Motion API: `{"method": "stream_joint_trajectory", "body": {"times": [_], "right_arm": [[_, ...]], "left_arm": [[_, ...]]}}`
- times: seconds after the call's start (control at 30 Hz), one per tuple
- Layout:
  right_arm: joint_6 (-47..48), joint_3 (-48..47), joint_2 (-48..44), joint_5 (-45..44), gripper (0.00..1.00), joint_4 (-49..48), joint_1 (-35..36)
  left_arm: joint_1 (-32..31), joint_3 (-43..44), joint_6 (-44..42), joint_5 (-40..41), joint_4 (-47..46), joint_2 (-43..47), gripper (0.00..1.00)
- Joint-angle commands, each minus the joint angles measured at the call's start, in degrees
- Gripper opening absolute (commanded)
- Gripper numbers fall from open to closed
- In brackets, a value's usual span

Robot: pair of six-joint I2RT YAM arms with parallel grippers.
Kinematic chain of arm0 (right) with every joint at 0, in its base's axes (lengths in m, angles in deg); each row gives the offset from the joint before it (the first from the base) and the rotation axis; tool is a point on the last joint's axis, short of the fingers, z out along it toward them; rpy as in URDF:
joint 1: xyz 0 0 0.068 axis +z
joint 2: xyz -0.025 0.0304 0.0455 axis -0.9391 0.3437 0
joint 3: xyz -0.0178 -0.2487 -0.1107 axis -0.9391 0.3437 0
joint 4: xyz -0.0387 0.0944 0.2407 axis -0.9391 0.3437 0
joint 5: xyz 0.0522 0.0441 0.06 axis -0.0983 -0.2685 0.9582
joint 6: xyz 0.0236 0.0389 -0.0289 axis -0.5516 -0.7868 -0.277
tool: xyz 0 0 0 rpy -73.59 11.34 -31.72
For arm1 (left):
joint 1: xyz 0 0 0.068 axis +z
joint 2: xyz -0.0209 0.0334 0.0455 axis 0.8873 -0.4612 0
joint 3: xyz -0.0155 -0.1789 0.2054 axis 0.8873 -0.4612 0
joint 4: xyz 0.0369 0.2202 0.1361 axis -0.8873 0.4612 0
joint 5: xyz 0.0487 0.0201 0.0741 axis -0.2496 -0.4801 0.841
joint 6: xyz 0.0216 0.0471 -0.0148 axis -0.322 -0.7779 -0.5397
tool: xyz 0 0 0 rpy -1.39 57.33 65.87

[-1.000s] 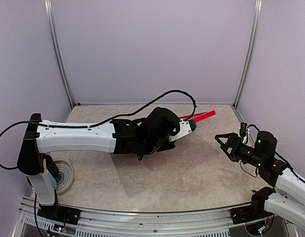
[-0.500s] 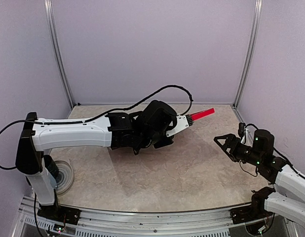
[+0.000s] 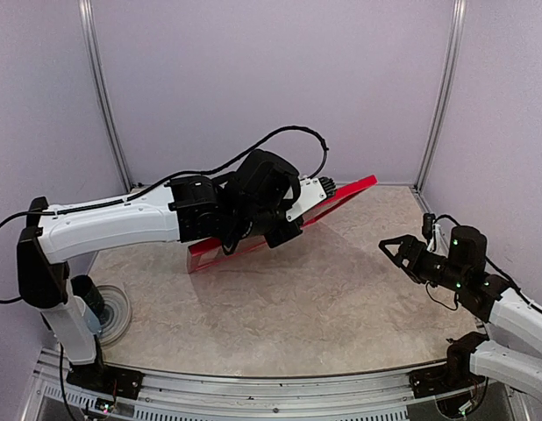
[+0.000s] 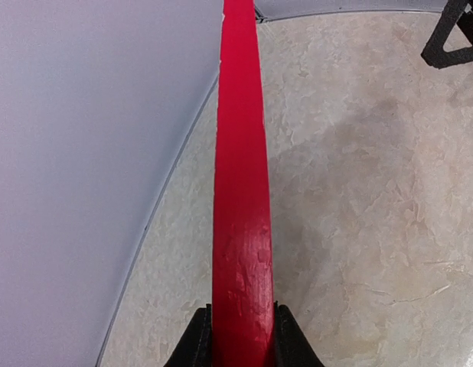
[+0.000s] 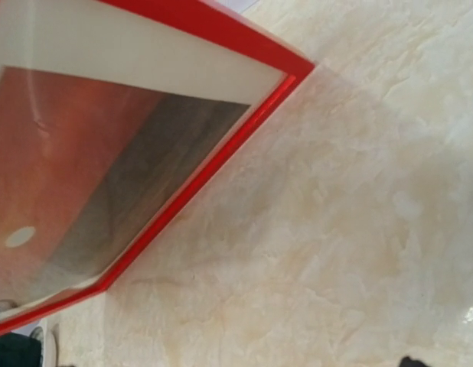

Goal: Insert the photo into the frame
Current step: Turn over the photo frame.

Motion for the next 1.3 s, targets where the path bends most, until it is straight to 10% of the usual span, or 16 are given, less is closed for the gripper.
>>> {"method": "stream_joint_trajectory", "body": {"times": [0.0,1.27], "right_arm": [[1.31,-1.37,0.28,-0.53,0.90,0.03,0.34],[1.67,-1.28,1.54,-1.04,0.91,-0.13,0.34]], "left_arm": [[0.35,4.08,6.08,-3.82,-3.45,4.55,0.00],[13.68,9.33,22.68,-32.53,0.79,8.22,0.00]]}}
